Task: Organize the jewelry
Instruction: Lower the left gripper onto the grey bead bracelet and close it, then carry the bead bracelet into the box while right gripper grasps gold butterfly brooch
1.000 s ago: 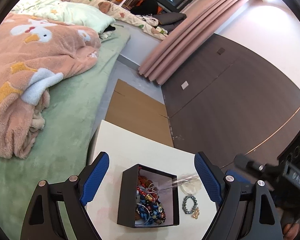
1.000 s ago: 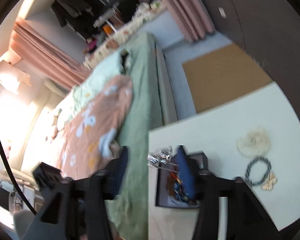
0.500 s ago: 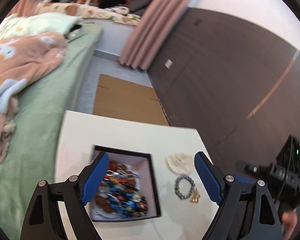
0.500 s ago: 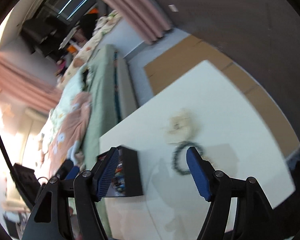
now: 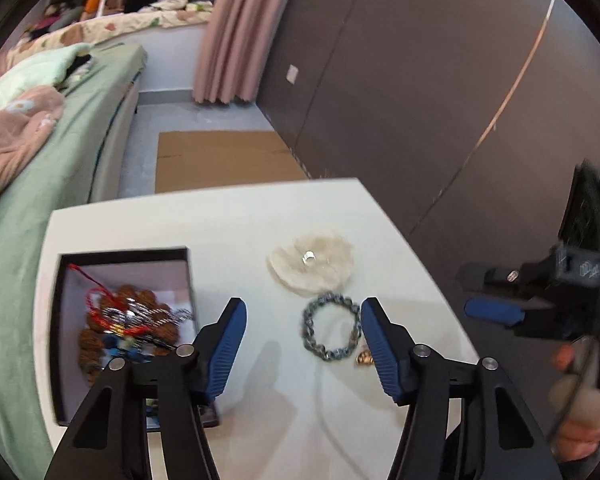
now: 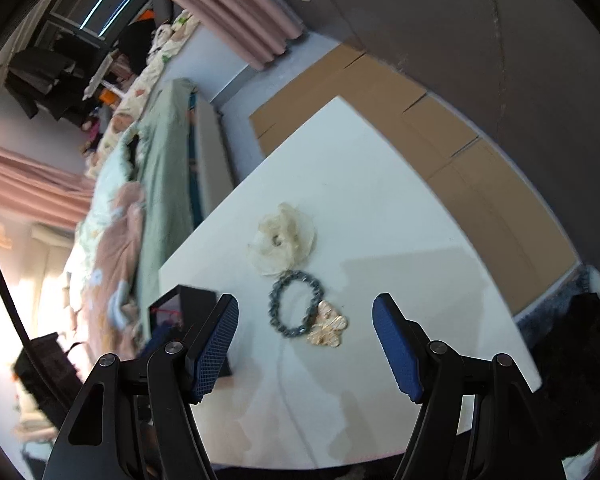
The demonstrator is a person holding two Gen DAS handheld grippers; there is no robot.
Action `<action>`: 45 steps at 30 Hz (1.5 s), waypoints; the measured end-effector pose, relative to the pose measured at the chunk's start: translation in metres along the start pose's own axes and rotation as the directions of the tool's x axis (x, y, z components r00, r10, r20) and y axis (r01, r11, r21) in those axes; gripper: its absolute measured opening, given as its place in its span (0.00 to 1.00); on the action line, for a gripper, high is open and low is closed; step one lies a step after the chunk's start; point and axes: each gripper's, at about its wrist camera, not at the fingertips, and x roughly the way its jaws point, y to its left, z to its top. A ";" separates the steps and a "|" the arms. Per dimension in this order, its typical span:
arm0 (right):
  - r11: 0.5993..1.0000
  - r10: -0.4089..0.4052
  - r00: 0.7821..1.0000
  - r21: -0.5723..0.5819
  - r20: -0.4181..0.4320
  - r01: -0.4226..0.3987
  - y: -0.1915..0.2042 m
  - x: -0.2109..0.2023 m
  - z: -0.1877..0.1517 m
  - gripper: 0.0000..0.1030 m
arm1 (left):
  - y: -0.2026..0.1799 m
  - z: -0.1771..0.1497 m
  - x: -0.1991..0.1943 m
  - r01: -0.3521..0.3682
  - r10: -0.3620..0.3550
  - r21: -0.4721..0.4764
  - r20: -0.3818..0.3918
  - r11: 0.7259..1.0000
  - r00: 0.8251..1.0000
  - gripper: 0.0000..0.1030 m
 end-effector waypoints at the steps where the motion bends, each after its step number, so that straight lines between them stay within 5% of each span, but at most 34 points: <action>1: 1.000 0.027 0.999 0.007 -0.018 -0.027 -0.003 0.002 0.001 0.68 | -0.002 -0.001 0.004 -0.007 0.007 0.012 -0.009 1.000 1.000 0.59; 27: 0.997 -0.070 0.997 0.034 0.010 0.070 -0.030 -0.010 0.011 0.68 | -0.035 -0.028 0.081 -0.176 0.203 0.206 -0.116 0.963 0.972 0.47; 30: 0.997 -0.070 0.998 0.032 0.010 0.069 -0.029 -0.010 0.011 0.68 | -0.036 -0.029 0.081 -0.195 0.222 0.220 -0.103 0.956 0.970 0.31; 31: 0.997 -0.070 0.998 0.029 0.009 0.070 -0.029 -0.010 0.011 0.68 | -0.033 -0.028 0.080 -0.191 0.216 0.203 -0.106 0.960 0.971 0.09; 34: 0.997 -0.073 0.997 0.022 0.006 0.073 -0.028 -0.008 0.010 0.68 | -0.022 -0.023 0.075 -0.148 0.165 0.136 -0.127 0.980 0.978 0.10; 45: 0.995 -0.098 0.995 -0.012 -0.023 0.098 -0.020 0.006 0.005 0.68 | -0.021 -0.007 0.030 -0.080 0.083 0.095 -0.022 0.992 0.996 0.09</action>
